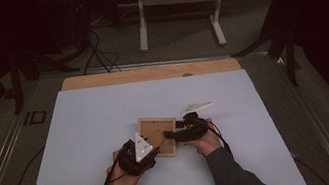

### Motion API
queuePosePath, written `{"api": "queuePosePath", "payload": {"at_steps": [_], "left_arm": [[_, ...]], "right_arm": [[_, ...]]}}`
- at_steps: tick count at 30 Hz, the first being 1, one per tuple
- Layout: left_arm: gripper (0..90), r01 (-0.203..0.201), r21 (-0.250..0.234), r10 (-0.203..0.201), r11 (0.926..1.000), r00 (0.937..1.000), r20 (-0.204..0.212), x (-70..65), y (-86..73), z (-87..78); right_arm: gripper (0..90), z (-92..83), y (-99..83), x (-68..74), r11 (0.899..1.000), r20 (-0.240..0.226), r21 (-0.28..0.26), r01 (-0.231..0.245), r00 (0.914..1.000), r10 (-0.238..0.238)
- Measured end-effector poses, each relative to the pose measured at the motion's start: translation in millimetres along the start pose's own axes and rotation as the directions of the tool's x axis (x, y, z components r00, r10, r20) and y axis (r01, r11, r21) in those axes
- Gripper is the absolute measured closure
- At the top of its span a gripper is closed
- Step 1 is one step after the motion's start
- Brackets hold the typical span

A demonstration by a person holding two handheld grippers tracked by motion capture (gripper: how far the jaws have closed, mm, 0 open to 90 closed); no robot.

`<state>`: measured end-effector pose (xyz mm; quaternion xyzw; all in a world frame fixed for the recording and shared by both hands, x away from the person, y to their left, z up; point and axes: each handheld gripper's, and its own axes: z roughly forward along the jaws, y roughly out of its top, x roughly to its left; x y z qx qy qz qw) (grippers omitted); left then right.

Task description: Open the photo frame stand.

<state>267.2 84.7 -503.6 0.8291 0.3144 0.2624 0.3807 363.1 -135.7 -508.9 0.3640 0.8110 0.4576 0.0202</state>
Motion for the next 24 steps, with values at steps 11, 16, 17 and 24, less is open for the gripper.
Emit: {"api": "queuePosePath", "payload": {"at_steps": [11,16,17,24], "left_arm": [[51.7,0.023,0.02,-0.024,0.9995,0.9992,0.032,4.0,-2.4,-0.2],[49.4,0.075,0.033,-0.077,0.9966,0.9939,0.078,8.8,-2.7,0.3],[49.3,0.085,0.035,-0.087,0.9958,0.9923,0.087,9.8,-2.9,0.6],[49.7,0.162,0.038,-0.166,0.986,0.9738,0.155,15.4,-2.8,0.3]], "right_arm": [[40.3,-0.3,-2.4,1.2,1.0,-0.005,-0.009,-0.003,1.0,0.003],[40.5,-0.5,-3.2,1.6,1.0,-0.003,-0.016,0.006,1.0,-0.006],[40.4,-0.6,-3.3,1.7,1.0,-0.003,-0.016,0.009,1.0,-0.009],[41.7,-2.6,-3.0,4.1,0.999,-0.001,-0.026,0.035,0.9994,-0.035]]}}
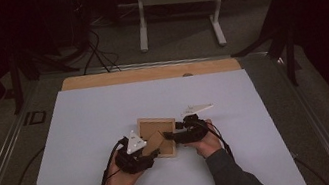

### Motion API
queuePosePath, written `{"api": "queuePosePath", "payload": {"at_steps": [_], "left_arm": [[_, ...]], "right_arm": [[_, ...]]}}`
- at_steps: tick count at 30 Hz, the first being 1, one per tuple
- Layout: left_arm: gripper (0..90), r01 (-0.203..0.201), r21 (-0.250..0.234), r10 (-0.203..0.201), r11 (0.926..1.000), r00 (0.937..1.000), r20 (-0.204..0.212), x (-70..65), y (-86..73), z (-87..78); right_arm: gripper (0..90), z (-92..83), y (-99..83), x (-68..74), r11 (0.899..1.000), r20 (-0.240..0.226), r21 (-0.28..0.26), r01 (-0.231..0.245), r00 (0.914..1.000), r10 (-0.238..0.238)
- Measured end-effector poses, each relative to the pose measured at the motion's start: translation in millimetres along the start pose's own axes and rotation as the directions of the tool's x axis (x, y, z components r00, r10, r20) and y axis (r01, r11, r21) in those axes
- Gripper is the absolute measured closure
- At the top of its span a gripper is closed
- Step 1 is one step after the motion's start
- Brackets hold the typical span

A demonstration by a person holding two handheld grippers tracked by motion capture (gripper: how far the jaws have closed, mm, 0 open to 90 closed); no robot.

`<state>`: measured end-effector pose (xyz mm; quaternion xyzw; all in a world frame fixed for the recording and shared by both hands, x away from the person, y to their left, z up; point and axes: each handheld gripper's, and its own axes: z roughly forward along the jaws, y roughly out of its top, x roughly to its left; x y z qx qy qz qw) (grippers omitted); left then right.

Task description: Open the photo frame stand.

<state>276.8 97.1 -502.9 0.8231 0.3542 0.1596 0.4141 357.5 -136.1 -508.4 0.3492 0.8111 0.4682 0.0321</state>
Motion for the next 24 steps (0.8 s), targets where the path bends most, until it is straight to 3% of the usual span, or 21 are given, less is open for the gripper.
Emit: {"api": "queuePosePath", "payload": {"at_steps": [5,11,21,24], "left_arm": [[52.5,0.056,0.009,-0.056,0.9984,0.9975,0.043,4.6,0.4,-0.2],[59.7,0.093,0.023,-0.095,0.9954,0.9925,0.077,10.1,0.4,-1.9],[62.7,0.075,0.037,-0.078,0.9965,0.9928,0.091,9.6,0.9,-1.8],[64.0,0.066,0.036,-0.069,0.9971,0.9935,0.09,9.1,1.3,-1.4]], "right_arm": [[43.3,-2.4,0.8,1.4,1.0,-0.009,-0.01,0.015,0.9999,-0.015],[44.6,-4.1,1.3,2.9,1.0,-0.012,-0.013,0.024,0.9996,-0.024],[47.1,-7.2,2.5,3.9,0.999,-0.027,-0.022,0.049,0.9984,-0.049],[52.2,-12.1,3.8,3.5,0.998,-0.035,-0.037,0.048,0.9982,-0.049]]}}
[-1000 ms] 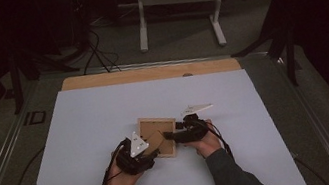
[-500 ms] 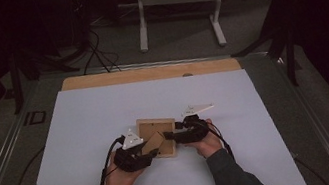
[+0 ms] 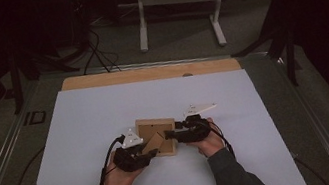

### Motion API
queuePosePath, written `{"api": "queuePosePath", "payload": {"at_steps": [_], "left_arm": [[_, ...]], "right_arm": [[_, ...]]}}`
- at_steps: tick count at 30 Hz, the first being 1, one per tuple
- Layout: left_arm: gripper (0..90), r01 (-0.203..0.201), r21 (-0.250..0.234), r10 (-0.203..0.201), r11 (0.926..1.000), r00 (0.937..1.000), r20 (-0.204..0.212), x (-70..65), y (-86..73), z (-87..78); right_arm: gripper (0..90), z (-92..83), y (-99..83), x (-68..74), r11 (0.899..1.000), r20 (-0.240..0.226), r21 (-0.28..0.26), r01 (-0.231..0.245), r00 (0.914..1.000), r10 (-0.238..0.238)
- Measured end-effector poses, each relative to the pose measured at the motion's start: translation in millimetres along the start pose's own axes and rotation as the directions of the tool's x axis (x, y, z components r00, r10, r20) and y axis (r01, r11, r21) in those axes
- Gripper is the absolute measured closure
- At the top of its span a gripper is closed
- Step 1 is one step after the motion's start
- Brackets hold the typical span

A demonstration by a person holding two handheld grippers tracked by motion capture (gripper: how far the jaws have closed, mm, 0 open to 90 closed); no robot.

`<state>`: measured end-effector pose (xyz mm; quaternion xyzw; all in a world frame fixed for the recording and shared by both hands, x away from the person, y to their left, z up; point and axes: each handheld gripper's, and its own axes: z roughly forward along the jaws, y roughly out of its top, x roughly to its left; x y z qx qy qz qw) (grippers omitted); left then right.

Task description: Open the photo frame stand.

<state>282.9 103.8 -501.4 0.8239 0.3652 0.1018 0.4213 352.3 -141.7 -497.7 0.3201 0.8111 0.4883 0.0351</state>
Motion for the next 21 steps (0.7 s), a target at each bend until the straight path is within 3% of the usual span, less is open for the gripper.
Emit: {"api": "queuePosePath", "payload": {"at_steps": [5,9,16,21], "left_arm": [[65.7,0.002,-0.007,-0.002,1.0,1.0,0.009,-0.3,0.2,0.5],[66.6,0.012,-0.006,-0.012,0.9999,0.9999,-0.009,1.8,0.1,1.8],[71.1,0.04,-0.017,-0.04,0.9991,0.9992,-0.007,6.8,-1.2,3.9],[72.0,0.038,-0.029,-0.039,0.9988,0.9991,-0.019,7.9,-1.0,5.6]], "right_arm": [[54.7,-3.2,1.1,1.3,0.999,0.005,-0.014,0.029,0.9996,-0.029],[57.0,-5.5,2.2,3.5,0.998,0.015,-0.026,0.05,0.9987,-0.049],[57.8,-7.1,3.9,12.6,0.99,0.075,-0.026,0.138,0.9879,-0.136],[57.8,-8.0,4.2,14.6,0.987,0.097,-0.031,0.159,0.9831,-0.155]]}}
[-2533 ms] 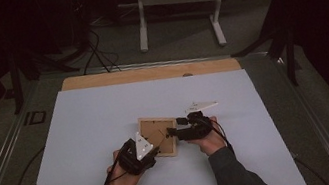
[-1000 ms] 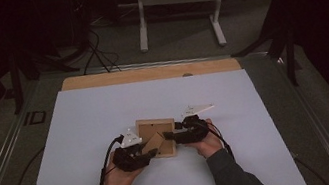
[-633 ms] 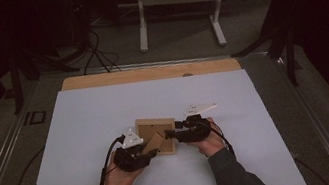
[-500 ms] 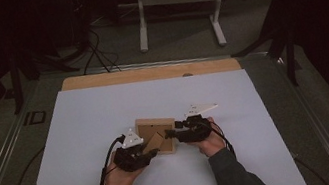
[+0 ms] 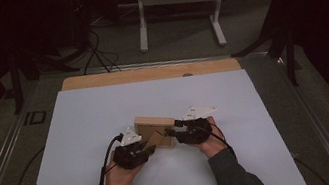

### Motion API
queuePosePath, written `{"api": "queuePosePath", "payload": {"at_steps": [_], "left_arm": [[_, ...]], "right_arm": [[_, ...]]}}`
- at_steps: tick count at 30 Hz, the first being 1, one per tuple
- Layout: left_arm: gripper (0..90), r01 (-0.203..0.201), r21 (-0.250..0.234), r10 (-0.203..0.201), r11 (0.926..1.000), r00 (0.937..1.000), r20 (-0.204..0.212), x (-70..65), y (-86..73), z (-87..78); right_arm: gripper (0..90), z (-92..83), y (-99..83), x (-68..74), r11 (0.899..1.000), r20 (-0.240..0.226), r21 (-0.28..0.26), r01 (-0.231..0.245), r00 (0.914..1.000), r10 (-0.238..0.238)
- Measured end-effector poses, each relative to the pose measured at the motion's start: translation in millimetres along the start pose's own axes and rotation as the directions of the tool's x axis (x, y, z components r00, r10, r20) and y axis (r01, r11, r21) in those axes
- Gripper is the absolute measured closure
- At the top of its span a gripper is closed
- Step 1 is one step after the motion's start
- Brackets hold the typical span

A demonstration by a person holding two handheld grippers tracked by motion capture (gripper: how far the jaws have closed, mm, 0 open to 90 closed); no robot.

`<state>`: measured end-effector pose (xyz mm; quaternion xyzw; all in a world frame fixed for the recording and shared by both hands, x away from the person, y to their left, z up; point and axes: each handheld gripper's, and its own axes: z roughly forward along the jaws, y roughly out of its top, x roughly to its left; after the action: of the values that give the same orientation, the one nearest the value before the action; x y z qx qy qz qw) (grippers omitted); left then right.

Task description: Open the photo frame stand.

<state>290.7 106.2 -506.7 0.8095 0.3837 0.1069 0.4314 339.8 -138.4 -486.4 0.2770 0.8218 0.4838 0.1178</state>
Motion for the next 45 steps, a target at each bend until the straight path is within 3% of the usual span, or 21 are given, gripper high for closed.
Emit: {"api": "queuePosePath", "payload": {"at_steps": [17,25,30,39,45], "left_arm": [[71.8,-0.01,-0.02,0.009,0.9998,0.9977,-0.067,3.3,-2.8,8.9],[71.6,-0.013,-0.012,0.012,0.9998,0.9968,-0.079,3.6,-4.0,10.1],[72.8,-0.02,-0.01,0.019,0.9998,0.9967,-0.079,2.3,-4.9,9.9],[72.7,0.033,-0.029,-0.033,0.9991,0.9991,-0.028,6.7,-7.7,6.5],[71.2,0.037,-0.031,-0.038,0.9988,0.9992,-0.013,5.9,-8.3,4.1]], "right_arm": [[57.6,-0.3,0.8,6.0,0.998,0.054,-0.001,0.067,0.9963,-0.067],[57.8,-0.6,0.9,8.2,0.998,0.027,-0.012,0.062,0.9977,-0.062],[56.6,-1.7,1.3,10.1,0.998,0.012,-0.022,0.063,0.9979,-0.063],[55.1,-4.4,0.0,11.7,0.998,-0.02,-0.026,0.058,0.9981,-0.059],[54.5,-5.1,-1.5,13.0,0.998,-0.03,-0.018,0.061,0.9976,-0.061]]}}
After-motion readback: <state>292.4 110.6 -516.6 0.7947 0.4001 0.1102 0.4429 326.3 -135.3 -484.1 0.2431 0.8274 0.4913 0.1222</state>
